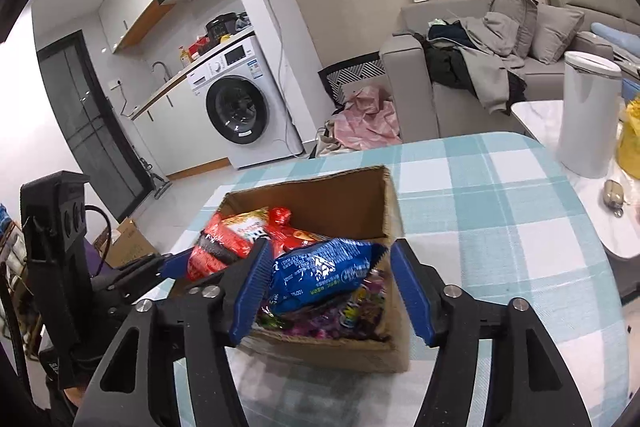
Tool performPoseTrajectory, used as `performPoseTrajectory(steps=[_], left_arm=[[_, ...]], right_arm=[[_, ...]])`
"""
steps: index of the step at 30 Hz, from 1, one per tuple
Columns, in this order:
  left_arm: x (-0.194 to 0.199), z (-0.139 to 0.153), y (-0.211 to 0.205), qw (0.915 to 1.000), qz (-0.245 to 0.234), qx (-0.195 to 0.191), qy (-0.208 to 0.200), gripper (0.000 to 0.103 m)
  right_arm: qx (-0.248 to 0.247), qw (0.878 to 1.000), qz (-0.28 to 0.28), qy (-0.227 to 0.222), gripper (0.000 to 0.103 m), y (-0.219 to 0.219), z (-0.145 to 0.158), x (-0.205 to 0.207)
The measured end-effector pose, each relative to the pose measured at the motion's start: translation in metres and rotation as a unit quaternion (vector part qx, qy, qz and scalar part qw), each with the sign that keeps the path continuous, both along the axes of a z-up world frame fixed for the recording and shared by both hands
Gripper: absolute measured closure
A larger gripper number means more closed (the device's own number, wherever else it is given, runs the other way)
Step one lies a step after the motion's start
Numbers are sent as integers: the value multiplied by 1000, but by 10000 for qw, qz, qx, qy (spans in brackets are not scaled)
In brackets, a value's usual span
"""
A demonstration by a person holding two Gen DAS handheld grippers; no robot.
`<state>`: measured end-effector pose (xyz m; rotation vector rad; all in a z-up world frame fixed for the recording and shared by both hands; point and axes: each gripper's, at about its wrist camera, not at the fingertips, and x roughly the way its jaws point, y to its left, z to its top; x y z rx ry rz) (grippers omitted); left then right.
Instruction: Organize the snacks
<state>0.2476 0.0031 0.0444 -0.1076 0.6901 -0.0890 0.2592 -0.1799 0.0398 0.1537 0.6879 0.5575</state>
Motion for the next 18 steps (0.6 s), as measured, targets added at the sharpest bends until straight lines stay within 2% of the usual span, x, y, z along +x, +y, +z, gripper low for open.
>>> performPoseTrajectory(steps=[3, 5, 7, 9, 12, 15, 18], left_arm=[[-6, 1, 1, 10000, 33, -3, -58, 37], [-10, 3, 1, 10000, 43, -13, -89, 26], [-16, 6, 2, 9998, 129, -12, -163, 20], [-21, 8, 4, 9997, 158, -42, -204, 19], [-30, 12, 7, 9995, 186, -49, -235, 14], [-40, 16, 9, 9993, 228, -43, -292, 3], [-54, 20, 10, 9987, 253, -58, -438, 1]], right_arm=[[19, 10000, -35, 66, 36, -9, -3, -1], [19, 9999, -74, 73, 32, -13, -3, -2], [32, 9999, -83, 88, 25, -17, -4, -4], [-27, 9999, -84, 63, 23, -18, -3, -7], [-108, 9999, -71, -26, 14, -18, -2, -13], [-31, 10000, -22, -69, 5, -21, -1, -19], [-9, 9999, 29, -145, 2, -22, 0, -26]])
